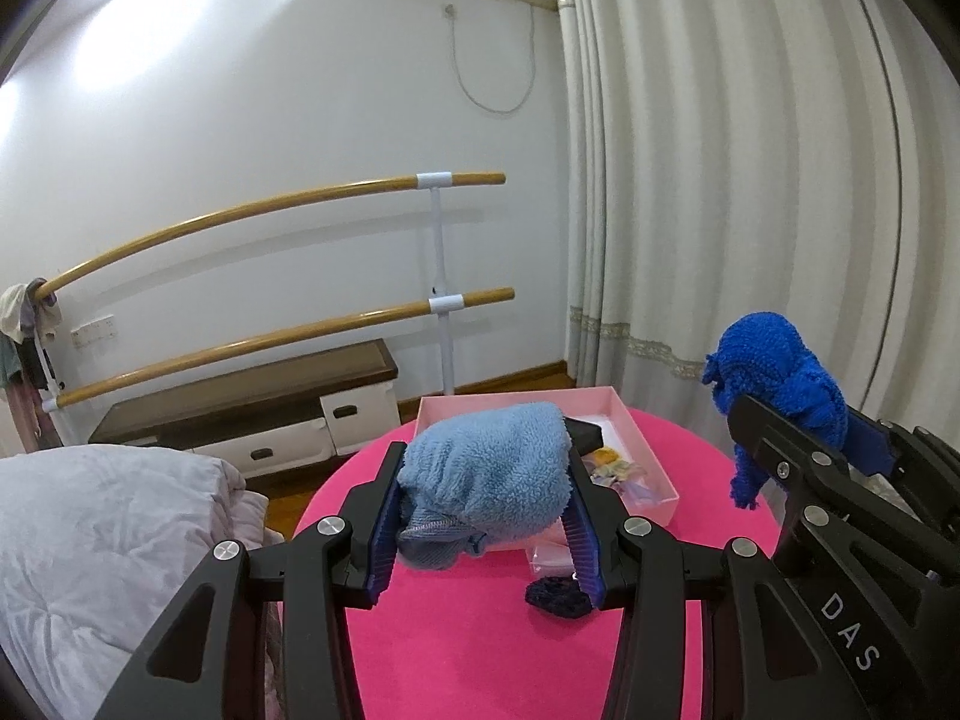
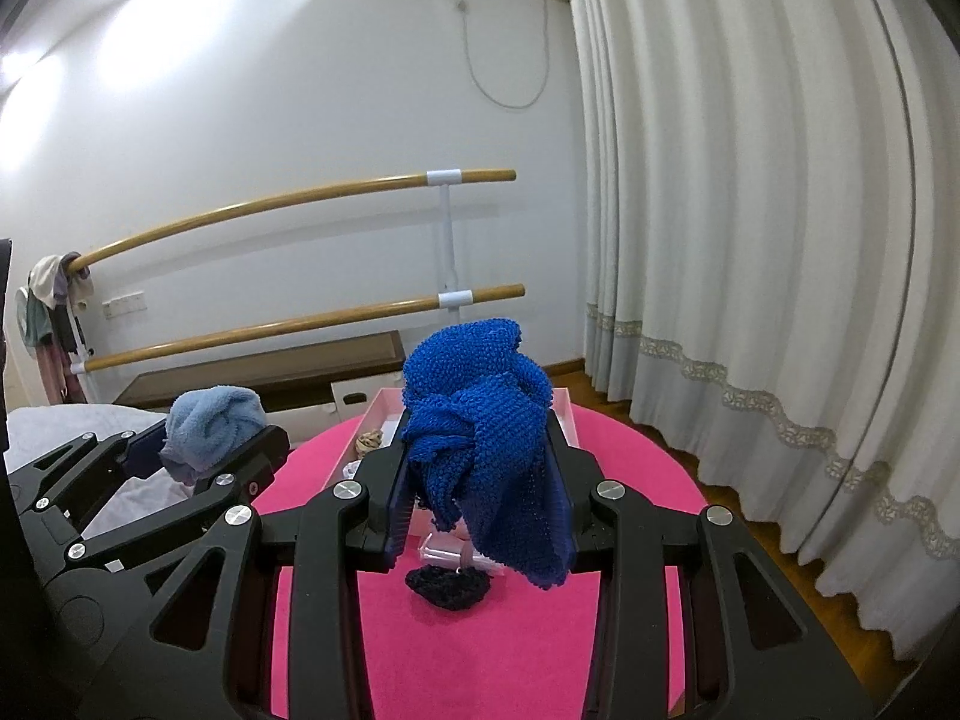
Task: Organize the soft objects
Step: 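Carry the light-blue sock and dark-blue towel over the pink box, then lower the sock and towel into the pink box and open both grippers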
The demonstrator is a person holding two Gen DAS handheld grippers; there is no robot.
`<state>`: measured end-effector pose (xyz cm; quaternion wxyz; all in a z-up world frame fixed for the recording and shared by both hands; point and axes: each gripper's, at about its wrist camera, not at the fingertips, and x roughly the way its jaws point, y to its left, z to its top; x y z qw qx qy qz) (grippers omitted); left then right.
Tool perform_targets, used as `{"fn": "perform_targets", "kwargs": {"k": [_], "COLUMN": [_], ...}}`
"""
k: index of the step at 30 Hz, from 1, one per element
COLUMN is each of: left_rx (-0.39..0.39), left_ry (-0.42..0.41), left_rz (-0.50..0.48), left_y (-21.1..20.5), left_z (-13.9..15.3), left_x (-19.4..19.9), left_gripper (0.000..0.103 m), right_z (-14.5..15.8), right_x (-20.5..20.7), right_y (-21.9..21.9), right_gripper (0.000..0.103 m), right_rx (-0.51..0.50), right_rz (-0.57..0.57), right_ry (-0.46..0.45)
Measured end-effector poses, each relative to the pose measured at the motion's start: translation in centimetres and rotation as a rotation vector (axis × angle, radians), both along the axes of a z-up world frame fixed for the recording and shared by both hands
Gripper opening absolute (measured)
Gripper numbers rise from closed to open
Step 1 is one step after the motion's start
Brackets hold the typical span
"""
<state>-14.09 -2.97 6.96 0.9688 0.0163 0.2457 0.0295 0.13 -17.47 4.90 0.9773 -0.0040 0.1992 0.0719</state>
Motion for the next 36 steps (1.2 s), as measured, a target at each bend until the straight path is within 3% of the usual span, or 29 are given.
{"fn": "perform_targets", "kwargs": {"k": [7, 16, 24, 30, 36], "left_rx": [0.001, -0.016, -0.059, -0.105, -0.090], "left_ry": [0.042, 0.161, 0.291, 0.353, 0.385], "left_rz": [-0.001, -0.022, -0.046, -0.061, -0.079], "left_y": [-0.2, -0.3, 1.7, 3.8, 4.8], "left_z": [-0.9, -2.9, -5.4, -6.9, -8.1], "left_x": [2.8, 10.1, 19.7, 27.2, 34.8], "left_gripper": [0.044, 0.044, 0.044, 0.044, 0.045], "right_z": [-0.8, -3.6, -6.6, -8.0, -8.8], "right_x": [1.4, 6.3, 12.8, 17.8, 22.2], "right_y": [0.1, -0.3, -0.1, 0.3, 0.7], "right_gripper": [0.034, 0.034, 0.035, 0.036, 0.039], "right_rx": [-0.003, 0.013, 0.025, 0.049, 0.065], "right_rz": [-0.001, 0.006, 0.029, 0.033, 0.058], "right_ry": [0.036, 0.146, 0.256, 0.305, 0.346]}}
